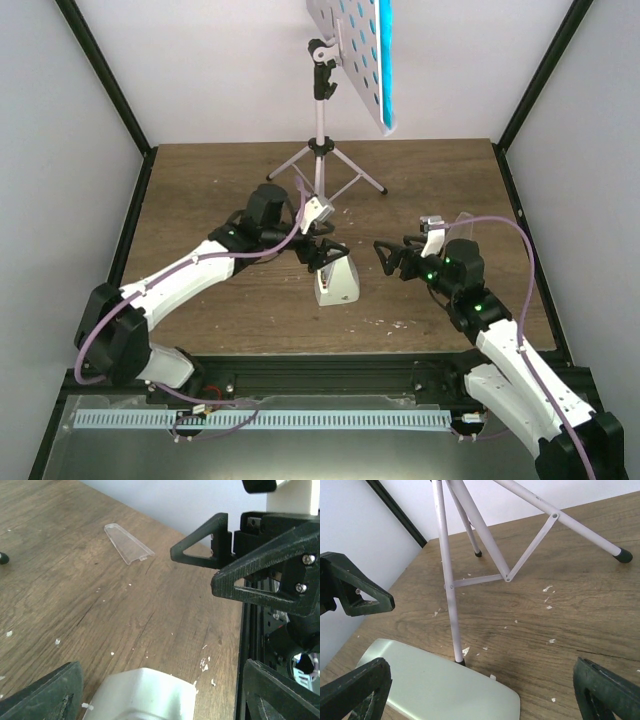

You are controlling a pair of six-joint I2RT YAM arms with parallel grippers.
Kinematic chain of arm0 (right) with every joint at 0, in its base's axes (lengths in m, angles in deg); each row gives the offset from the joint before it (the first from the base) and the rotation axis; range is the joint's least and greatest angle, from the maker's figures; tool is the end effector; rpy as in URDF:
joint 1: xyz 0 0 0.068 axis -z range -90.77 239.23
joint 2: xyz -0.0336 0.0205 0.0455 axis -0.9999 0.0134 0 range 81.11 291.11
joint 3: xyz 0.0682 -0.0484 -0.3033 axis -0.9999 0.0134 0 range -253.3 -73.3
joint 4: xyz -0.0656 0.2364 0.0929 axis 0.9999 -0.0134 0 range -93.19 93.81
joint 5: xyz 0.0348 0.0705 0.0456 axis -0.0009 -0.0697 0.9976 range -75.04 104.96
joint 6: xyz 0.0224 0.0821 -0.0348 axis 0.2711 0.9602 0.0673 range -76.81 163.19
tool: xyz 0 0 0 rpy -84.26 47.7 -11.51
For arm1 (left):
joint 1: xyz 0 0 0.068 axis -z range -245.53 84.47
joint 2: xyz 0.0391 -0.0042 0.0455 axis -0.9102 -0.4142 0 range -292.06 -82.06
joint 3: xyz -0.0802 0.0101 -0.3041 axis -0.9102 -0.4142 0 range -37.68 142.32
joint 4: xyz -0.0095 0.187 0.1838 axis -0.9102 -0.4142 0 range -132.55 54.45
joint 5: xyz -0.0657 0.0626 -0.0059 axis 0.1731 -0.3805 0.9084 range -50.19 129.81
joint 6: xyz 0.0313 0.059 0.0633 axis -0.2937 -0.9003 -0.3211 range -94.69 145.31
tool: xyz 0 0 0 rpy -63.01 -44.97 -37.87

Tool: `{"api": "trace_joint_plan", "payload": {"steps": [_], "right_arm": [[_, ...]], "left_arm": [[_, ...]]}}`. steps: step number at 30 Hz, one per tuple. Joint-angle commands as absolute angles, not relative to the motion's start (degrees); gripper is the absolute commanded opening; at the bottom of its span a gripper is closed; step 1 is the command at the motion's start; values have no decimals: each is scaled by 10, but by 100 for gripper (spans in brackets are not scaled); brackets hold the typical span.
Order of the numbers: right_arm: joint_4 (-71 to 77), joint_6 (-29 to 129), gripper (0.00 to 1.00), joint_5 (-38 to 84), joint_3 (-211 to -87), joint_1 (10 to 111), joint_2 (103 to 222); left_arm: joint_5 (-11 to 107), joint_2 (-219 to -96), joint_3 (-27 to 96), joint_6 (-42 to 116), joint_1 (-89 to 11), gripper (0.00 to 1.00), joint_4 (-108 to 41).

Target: Pack up the instrument practice props

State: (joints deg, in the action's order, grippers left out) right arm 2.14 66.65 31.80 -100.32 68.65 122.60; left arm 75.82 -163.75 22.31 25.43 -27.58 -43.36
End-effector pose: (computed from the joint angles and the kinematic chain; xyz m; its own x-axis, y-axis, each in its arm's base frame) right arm 0.1697 0.0892 0.2711 -0.4764 0.2281 -0.8491 -0.4440 0.7711 0.4563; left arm 0.2453 -0.2530 0.3128 -0.3902 0.3023 -0.8697 0.9001 0.3239 -0.2913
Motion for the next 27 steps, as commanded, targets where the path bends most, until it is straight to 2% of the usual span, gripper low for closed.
{"api": "trace_joint_plan", "payload": {"steps": [1,4,6,10,11,18,27], "right_arm": [[29,678,100,308,-1001,691,1218],[20,693,100,294,-998,691,1219],[22,705,100,283,-988,691,1217],[31,725,100,280,-971,691,1214],[33,725,100,285,-971,691,1215],[26,721,100,284,-975,691,1227],[-6,743,100,271,-941,690,1187]], "left_arm": [[776,-1658,251,200,-259,89,-434],[761,-1673,280,158,-258,86,-503],[753,-1668,268,156,-257,84,-495],[743,-1678,261,148,-252,65,-489],[744,-1686,272,143,-251,63,-505],[749,-1704,279,129,-249,65,-531],[725,-1713,275,130,-240,47,-545]]}}
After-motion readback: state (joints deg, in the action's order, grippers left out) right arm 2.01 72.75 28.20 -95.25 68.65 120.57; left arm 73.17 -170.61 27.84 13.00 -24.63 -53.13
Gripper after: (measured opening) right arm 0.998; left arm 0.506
